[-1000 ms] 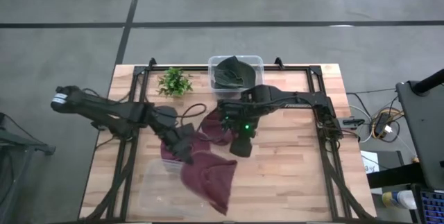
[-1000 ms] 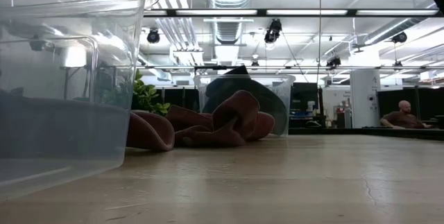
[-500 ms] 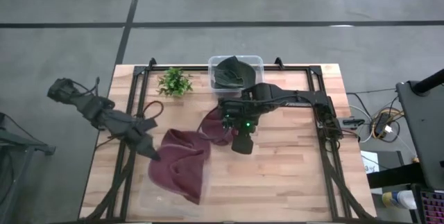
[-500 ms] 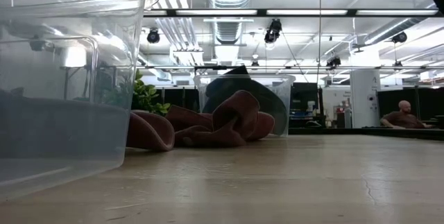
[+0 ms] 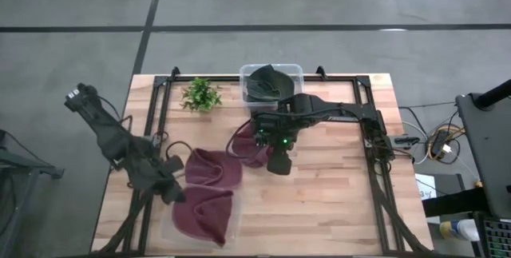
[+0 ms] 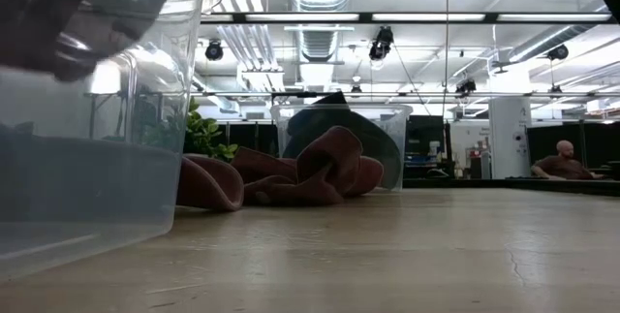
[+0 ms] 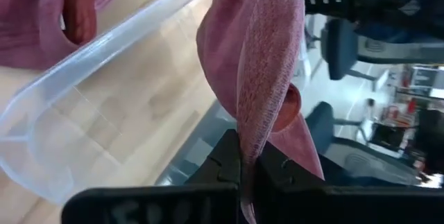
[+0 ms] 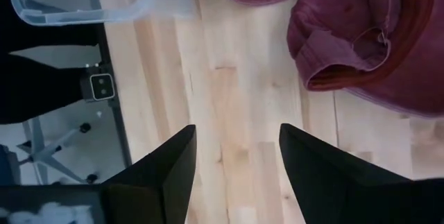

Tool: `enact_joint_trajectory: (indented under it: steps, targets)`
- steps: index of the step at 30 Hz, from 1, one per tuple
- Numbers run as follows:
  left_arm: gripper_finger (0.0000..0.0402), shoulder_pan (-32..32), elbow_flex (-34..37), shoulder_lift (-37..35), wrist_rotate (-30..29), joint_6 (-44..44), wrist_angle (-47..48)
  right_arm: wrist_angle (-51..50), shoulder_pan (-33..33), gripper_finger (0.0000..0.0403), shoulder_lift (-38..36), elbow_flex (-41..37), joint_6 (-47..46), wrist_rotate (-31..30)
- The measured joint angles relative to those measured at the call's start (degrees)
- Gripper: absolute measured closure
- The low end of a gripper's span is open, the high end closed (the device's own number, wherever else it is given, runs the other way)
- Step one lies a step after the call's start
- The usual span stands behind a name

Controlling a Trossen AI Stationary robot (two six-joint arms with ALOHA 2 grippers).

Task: Pick & Place hat
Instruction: Put the bottom right red cap into the bottom transparent bin, then put the top red cap into the bottom transparent bin

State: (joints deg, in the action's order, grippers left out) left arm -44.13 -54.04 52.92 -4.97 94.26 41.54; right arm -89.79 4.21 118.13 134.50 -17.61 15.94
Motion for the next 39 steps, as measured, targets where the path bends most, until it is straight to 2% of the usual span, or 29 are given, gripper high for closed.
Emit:
enact_joint_trajectory:
  steps: [7, 17, 22, 25, 31, 39]
  targets:
    - [0.0378, 0.07, 0.02, 3.30, 0.55, 3.98, -0.10, 0.01, -0.14, 0.0202, 0.00, 0.00, 1.76, -0.14]
    - [0.0270, 0.12, 0.02, 6.30, 8.96, 6.61, 0.15, 0.03, -0.37, 0.0202, 0.00, 0.00, 1.42, -1.18]
    - [0.0252, 0.14, 0.02, 4.34, 9.27, 6.77, -1.53, 0.13, -0.25, 0.0202, 0.00, -0.02, -2.07, -1.18]
    - [0.0251, 0.42, 0.02, 2.56, 6.33, 5.53, -2.18, 0.27, 0.04, 0.0202, 0.00, -0.02, -5.33, -2.39]
    - [0.0250, 1.96, 0.02, -1.70, -0.58, 2.88, -3.48, 0.60, 1.74, 0.0202, 0.00, -0.05, -14.77, -10.04]
    - [0.0250, 2.06, -1.15, -7.54, -17.95, -9.54, -8.14, 5.63, 7.91, 0.0202, 0.10, -0.22, -24.15, -20.79]
